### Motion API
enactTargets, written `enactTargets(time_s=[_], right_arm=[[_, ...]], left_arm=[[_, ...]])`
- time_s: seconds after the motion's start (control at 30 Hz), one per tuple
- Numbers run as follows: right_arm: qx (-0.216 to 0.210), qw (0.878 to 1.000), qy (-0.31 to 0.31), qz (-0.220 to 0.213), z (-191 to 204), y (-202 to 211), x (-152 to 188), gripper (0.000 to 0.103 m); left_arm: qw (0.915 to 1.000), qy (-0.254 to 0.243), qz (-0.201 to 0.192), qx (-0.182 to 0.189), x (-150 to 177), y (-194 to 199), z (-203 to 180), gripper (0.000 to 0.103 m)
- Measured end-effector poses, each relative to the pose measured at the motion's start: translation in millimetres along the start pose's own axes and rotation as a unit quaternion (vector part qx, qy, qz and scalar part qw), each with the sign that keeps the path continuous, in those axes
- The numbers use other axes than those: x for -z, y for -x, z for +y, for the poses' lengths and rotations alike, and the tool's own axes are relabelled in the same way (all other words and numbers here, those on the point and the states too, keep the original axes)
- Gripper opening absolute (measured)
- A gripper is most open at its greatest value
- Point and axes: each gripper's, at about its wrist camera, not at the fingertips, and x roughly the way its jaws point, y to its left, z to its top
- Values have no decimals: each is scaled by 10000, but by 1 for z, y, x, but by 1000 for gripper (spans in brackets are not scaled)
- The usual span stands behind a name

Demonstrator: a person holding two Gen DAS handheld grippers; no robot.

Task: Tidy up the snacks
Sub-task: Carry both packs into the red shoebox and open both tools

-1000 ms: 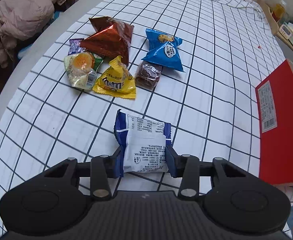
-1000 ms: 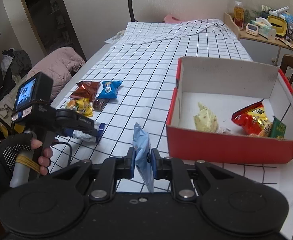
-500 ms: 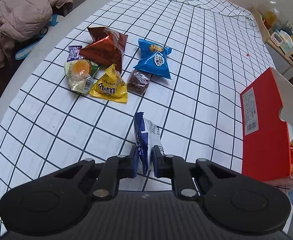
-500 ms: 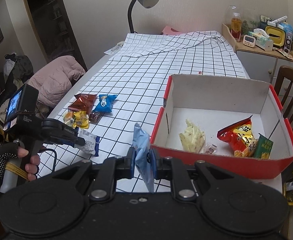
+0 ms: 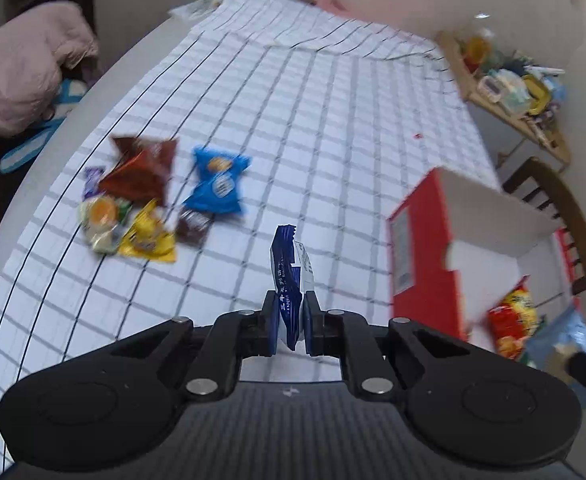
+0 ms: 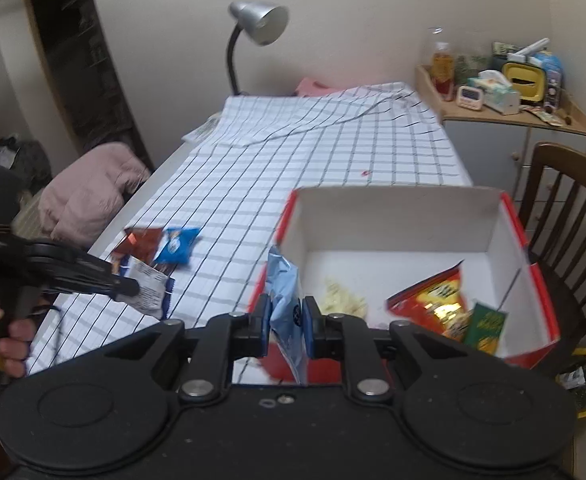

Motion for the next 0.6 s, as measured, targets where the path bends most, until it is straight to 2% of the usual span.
enactTargets(time_s=[0.17, 0.33, 0.6], right_arm=[[200, 9995, -175, -150, -29, -2, -13, 14], [446, 9982, -327, -229, -63, -11, -20, 14], [580, 9959, -690, 62, -107, -43, -13, 14]], left_arm=[[9983, -419, -183, 356, -17, 14, -51, 12], [9927, -995, -210, 641, -22, 11, -106, 12], [9857, -1479, 51, 805, -13, -28, -165, 12]])
